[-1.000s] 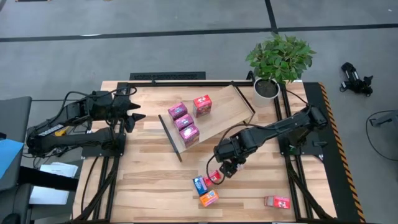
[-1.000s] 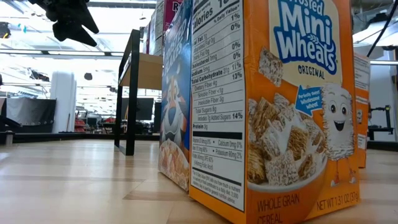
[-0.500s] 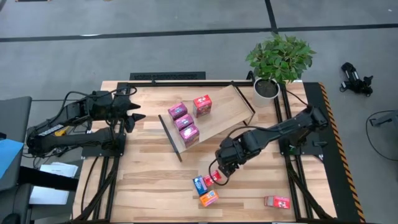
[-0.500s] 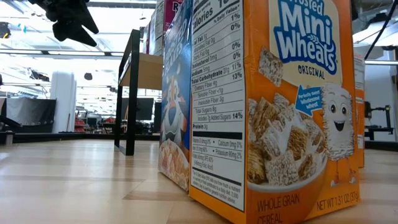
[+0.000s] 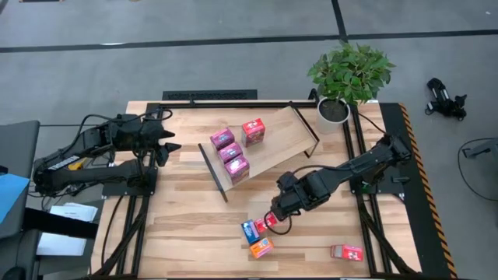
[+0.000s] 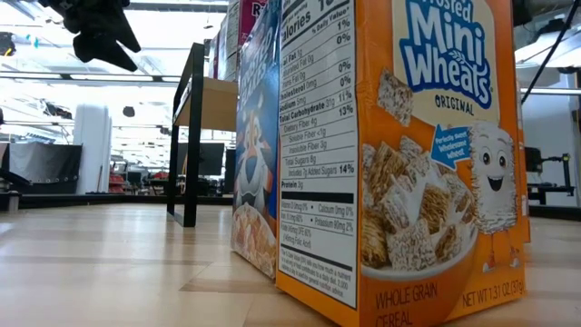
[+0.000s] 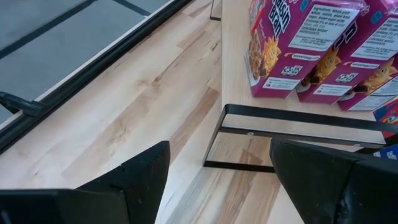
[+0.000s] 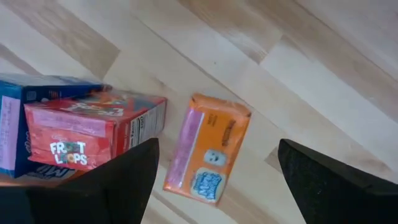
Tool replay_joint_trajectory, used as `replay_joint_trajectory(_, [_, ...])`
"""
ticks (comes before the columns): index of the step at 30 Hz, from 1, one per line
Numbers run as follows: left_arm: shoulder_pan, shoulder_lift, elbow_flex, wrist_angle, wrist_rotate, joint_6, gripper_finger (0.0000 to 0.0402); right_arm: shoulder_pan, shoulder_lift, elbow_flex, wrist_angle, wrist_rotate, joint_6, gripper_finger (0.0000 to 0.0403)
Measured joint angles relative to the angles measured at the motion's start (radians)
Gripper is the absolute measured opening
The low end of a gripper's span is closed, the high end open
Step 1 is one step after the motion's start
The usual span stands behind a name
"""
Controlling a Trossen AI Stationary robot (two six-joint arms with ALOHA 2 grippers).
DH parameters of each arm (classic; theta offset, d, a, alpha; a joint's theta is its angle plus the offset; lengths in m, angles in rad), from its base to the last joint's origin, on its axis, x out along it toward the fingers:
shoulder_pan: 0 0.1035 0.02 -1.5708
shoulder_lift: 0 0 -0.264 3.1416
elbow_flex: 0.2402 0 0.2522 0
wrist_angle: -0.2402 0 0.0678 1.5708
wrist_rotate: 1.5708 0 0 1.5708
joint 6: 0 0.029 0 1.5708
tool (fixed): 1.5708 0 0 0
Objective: Stack cereal on shelf
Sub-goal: Put the top orange cereal box on the shelf
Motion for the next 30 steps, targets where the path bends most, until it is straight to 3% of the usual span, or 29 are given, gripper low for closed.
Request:
replay_joint_trajectory(8, [0.000,0.000,0.000,-0.004,0.000,-0.002,0.0268,0.039,0.000,0.000,0.000,0.097,0.091,0.0350])
replay_joint_trajectory(21, [0.000,0.000,0.000,-0.004,0.000,-0.002,0.0268,0.070,0.115,0.000,0.027,0.066,0.087,0.0344])
replay_joint_trajectory(30, [0.000,0.000,0.000,-0.004,0.000,-0.002,0.0268,0.065,0.097,0.000,0.011,0.050,0.069,0.0293])
